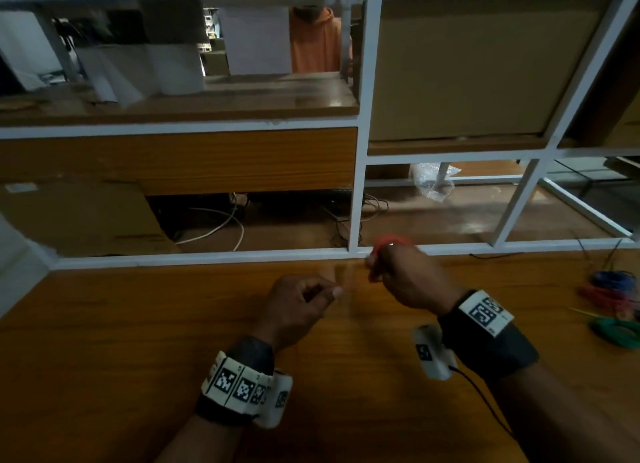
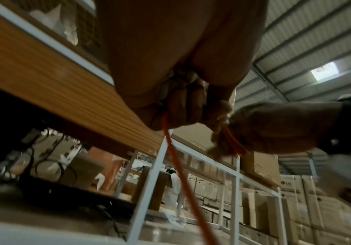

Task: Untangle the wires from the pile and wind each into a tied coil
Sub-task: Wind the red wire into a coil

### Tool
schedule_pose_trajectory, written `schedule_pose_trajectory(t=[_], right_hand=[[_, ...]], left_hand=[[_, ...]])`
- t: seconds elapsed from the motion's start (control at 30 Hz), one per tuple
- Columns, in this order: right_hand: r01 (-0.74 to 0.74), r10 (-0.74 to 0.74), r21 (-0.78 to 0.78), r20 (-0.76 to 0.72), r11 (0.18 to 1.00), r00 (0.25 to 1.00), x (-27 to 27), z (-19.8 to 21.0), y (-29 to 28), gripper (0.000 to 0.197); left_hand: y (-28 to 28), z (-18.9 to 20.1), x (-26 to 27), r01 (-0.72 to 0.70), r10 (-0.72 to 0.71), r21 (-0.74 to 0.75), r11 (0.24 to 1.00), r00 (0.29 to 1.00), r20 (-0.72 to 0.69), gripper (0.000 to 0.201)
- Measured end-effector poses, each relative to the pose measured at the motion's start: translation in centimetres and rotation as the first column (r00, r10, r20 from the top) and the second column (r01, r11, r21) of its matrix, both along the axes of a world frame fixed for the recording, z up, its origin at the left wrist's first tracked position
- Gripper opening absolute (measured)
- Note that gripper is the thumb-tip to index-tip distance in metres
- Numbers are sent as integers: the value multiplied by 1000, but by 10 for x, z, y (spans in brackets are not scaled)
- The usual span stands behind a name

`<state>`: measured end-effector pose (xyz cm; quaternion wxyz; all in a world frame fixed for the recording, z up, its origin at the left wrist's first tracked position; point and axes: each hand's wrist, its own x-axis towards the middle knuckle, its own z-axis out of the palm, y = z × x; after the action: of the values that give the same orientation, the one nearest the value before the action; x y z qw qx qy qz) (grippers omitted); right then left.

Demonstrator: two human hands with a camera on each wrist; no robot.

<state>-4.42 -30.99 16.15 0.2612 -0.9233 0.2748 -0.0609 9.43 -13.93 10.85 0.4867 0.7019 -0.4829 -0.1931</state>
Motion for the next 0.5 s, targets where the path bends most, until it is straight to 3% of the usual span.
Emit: schedule_pose_trajectory(t=[0.07,0.1,0.17,0.23,0.3,0.43,0.5], right_hand=[[-85,94,53,-186,995,978,-4,-13,6,9],[-144,161,102,-180,984,970,-6,-17,9,18],[-227,264,350,-62,909,963,-12,-20,15,42],[-307,307,619,112,723,945,-19,-21,20,54],[-413,341,771,268,485,901,-23,-21,21,53],[-585,421,804,498,103,758,-22,-17,29,29],[-645,340,761,625,-68,703,-20,-12,34,24]], left_hand=[[6,11,8,27,-27,3,1000,994,107,9],[7,17,12,53,-51,-3,999,987,153,9],[8,28,20,94,-82,-47,994,972,219,8],[6,37,30,108,-82,-128,986,979,188,4],[4,42,35,119,-106,-214,970,992,72,9],[-4,41,30,136,-178,-265,955,974,-142,6],[-9,33,22,115,-169,-238,965,960,-223,6]])
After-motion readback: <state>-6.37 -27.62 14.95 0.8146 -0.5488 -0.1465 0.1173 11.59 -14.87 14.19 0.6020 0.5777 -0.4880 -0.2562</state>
